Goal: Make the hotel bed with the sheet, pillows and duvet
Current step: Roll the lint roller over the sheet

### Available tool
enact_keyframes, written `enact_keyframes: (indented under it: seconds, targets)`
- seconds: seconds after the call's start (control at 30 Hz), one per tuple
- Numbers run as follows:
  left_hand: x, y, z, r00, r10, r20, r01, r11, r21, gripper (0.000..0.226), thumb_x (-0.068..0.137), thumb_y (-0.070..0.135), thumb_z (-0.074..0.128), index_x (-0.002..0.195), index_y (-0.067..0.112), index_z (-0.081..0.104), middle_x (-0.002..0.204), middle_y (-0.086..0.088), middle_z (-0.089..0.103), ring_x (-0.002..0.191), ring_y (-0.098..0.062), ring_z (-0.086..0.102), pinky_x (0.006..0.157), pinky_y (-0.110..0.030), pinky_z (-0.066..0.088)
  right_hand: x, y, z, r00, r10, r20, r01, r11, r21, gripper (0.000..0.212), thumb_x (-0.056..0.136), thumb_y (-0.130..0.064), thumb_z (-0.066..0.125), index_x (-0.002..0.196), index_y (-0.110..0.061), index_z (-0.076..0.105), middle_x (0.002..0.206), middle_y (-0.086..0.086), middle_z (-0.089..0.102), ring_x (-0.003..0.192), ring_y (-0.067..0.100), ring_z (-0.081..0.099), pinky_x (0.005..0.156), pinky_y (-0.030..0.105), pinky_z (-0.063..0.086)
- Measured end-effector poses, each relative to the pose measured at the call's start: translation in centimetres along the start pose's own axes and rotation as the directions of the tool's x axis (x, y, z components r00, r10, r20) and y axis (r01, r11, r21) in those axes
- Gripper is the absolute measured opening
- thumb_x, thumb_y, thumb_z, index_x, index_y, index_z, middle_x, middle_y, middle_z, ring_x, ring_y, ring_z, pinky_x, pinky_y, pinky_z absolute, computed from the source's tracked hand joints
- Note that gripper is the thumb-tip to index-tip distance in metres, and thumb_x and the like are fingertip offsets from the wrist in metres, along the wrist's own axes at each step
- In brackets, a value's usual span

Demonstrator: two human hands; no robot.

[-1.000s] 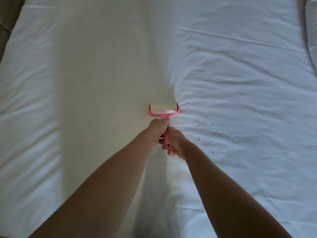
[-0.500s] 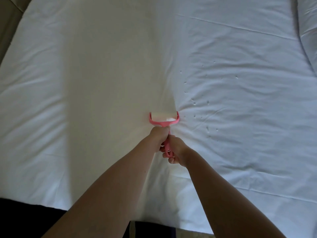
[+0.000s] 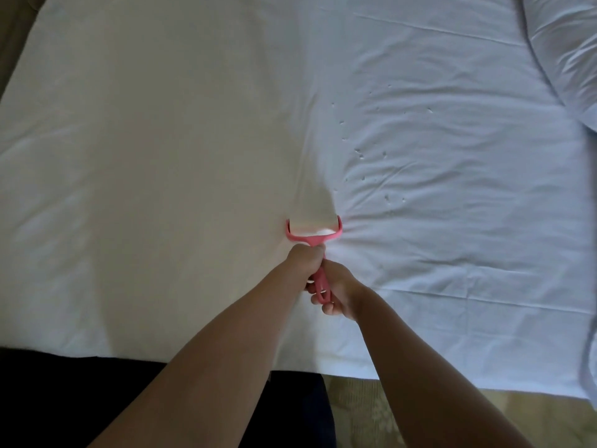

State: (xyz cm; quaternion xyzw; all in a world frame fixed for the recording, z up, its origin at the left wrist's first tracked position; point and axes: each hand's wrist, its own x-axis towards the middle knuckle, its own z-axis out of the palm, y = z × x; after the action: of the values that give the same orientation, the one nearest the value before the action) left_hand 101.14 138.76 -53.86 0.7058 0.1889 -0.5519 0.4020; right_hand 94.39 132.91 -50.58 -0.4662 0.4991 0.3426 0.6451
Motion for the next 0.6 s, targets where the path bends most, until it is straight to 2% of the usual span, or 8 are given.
enact_keyframes:
  seconds: [0.07,0.2,0.33,0.47,0.6]
  targets:
    - [-1.1,-1.5,0.0,0.999,-0.028,0.031,0.028,0.999,0.024,0.021,0.09,0.025,0.043,0.083,0.009,0.056,0.085,-0.014,0.064,0.077,-0.03,0.061,0.07,-0.035,0.05,-0.4,2.0,0.5,0.999,0.031,0.024,-0.032,0.999,0.018,0.054,0.1,-0.052,0.025,0.088,-0.014,0.061,0.079,0.001,0.065,0.051,0.01,0.037,0.04,0.016,0.021]
    - [-3.5,-4.5,0.3,0.986,-0.119,0.115,0.112,0.991,0.072,0.013,0.086,0.016,0.042,0.079,0.009,0.05,0.07,-0.01,0.056,0.062,-0.026,0.054,0.056,-0.029,0.045,-1.4,6.0,1.1,0.994,0.088,0.058,-0.091,0.995,0.037,0.056,0.1,-0.055,0.022,0.097,-0.014,0.061,0.094,0.002,0.061,0.051,0.009,0.038,0.037,0.016,0.023]
    - [-5.2,-6.2,1.0,0.983,-0.104,0.15,0.087,0.99,0.113,0.012,0.085,0.017,0.043,0.081,0.009,0.051,0.075,-0.01,0.058,0.063,-0.027,0.056,0.055,-0.03,0.046,-3.4,7.9,1.2,0.996,0.063,0.056,-0.065,0.997,0.041,0.056,0.1,-0.054,0.02,0.098,-0.015,0.06,0.095,0.003,0.06,0.049,0.009,0.04,0.036,0.015,0.023]
    - [-6.4,-6.1,1.5,0.987,-0.046,0.154,0.027,0.992,0.122,0.015,0.087,0.015,0.043,0.077,0.007,0.049,0.068,-0.009,0.054,0.056,-0.025,0.054,0.048,-0.028,0.044,-4.7,8.5,0.9,1.0,0.023,-0.011,-0.022,0.998,0.066,0.057,0.099,-0.057,0.026,0.093,-0.013,0.062,0.093,0.005,0.058,0.046,0.009,0.044,0.036,0.015,0.025]
    - [-7.2,-6.3,3.3,0.989,-0.021,0.144,-0.006,0.983,0.183,0.015,0.086,0.016,0.043,0.076,0.009,0.051,0.065,-0.007,0.054,0.059,-0.026,0.055,0.053,-0.029,0.043,-5.4,9.8,0.4,0.996,0.002,-0.086,0.012,0.987,0.159,0.062,0.099,-0.058,0.026,0.094,-0.009,0.065,0.087,0.006,0.058,0.045,0.01,0.043,0.034,0.015,0.026]
